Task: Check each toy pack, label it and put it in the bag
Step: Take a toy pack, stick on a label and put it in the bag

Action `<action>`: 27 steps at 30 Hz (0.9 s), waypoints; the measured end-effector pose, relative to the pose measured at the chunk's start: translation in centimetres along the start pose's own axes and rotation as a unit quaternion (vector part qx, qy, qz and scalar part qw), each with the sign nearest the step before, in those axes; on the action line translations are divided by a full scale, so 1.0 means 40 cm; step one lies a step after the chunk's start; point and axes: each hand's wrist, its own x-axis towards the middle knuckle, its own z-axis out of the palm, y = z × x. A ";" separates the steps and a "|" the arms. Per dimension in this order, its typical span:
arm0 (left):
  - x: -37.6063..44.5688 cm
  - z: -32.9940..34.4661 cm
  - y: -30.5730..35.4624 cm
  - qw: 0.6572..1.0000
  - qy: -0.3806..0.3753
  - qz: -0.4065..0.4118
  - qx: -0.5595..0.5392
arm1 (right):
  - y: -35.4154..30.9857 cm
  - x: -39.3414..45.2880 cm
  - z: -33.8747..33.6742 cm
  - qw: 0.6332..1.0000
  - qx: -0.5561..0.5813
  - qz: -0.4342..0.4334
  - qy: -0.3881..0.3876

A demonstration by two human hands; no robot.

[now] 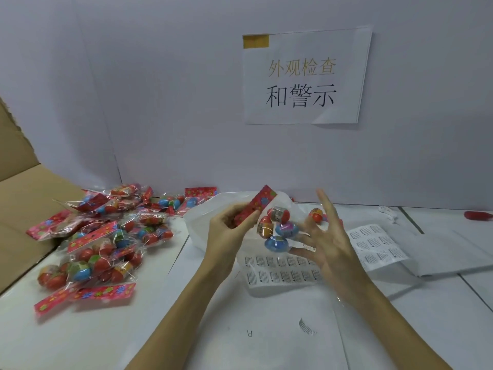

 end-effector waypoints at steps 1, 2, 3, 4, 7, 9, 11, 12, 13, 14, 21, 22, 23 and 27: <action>0.000 0.002 -0.001 1.000 -0.005 -0.003 -0.002 | 0.002 0.001 -0.003 1.000 -0.007 0.018 0.024; 0.000 0.004 0.000 1.000 -0.011 -0.006 -0.008 | 0.007 0.001 -0.007 0.999 -0.028 0.030 0.036; -0.001 0.005 0.003 1.000 -0.018 -0.011 -0.017 | 0.013 0.002 -0.012 0.998 -0.046 0.039 0.037; -0.002 0.006 0.005 0.999 -0.027 -0.019 -0.033 | 0.019 0.003 -0.016 0.997 -0.057 0.044 0.036; -0.002 0.008 0.014 0.993 -0.032 -0.059 -0.099 | 0.024 0.003 -0.015 0.997 -0.038 0.048 0.044; 0.002 0.005 0.015 0.987 -0.028 -0.075 -0.136 | 0.020 0.004 -0.010 0.997 -0.041 0.042 0.040; 0.002 0.005 0.014 0.989 -0.021 -0.074 -0.128 | 0.019 0.003 -0.006 0.997 -0.049 0.039 0.043; 0.001 0.007 0.011 0.995 -0.012 -0.051 -0.084 | 0.019 0.001 -0.005 0.997 -0.050 0.038 0.050; -0.001 0.010 0.005 1.000 0.007 -0.004 -0.012 | 0.018 0.000 -0.004 0.996 -0.049 0.035 0.064; -0.003 0.014 -0.002 0.995 0.035 0.063 0.072 | 0.017 -0.001 -0.005 0.995 -0.048 0.029 0.084; -0.029 0.040 -0.030 0.914 -0.079 0.273 0.291 | 0.014 -0.003 -0.004 0.995 -0.047 -0.011 0.084; -0.033 0.046 -0.025 0.936 -0.092 0.223 0.257 | 0.010 -0.006 -0.001 0.997 -0.052 -0.021 0.055; -0.036 0.050 -0.018 0.958 -0.091 0.165 0.217 | 0.006 -0.009 0.001 0.996 -0.073 -0.038 0.024; -0.033 0.044 -0.015 0.995 -0.059 0.033 0.076 | 0.001 -0.016 0.014 0.982 -0.163 -0.068 -0.065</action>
